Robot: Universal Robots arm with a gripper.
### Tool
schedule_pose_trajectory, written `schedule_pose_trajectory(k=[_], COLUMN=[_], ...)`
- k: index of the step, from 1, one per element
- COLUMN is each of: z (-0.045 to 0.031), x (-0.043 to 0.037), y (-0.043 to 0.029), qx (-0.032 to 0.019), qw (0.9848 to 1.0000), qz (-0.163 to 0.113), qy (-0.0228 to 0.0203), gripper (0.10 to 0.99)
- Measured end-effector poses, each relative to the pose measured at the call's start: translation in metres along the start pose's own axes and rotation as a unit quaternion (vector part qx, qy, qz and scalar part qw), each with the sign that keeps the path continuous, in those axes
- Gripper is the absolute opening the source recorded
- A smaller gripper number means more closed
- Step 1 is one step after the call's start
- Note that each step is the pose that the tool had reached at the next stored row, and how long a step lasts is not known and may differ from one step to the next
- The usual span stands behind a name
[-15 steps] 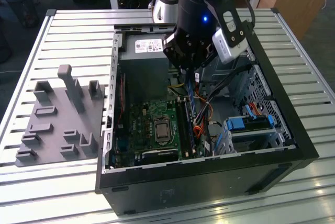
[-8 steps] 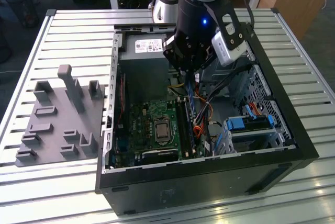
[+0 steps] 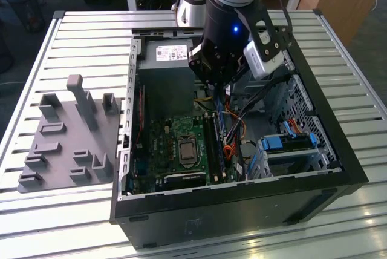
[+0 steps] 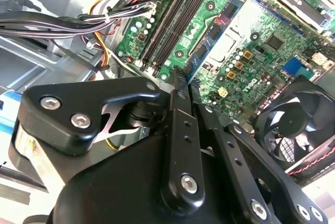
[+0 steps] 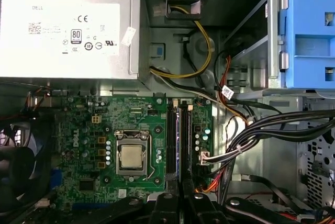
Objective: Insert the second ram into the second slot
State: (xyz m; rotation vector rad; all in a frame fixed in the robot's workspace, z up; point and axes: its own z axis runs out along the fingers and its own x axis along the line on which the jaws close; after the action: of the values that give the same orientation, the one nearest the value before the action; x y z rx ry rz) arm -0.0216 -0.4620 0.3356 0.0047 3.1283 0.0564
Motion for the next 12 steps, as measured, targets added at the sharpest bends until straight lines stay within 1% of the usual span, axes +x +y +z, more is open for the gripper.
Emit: schedule_pose_trajectory(k=[12], z=[0.0086], x=[0.0001], y=[-0.0003], qx=[0.0], qw=[1.0], qz=[0.0], qy=[0.0006], gripper=[0.137])
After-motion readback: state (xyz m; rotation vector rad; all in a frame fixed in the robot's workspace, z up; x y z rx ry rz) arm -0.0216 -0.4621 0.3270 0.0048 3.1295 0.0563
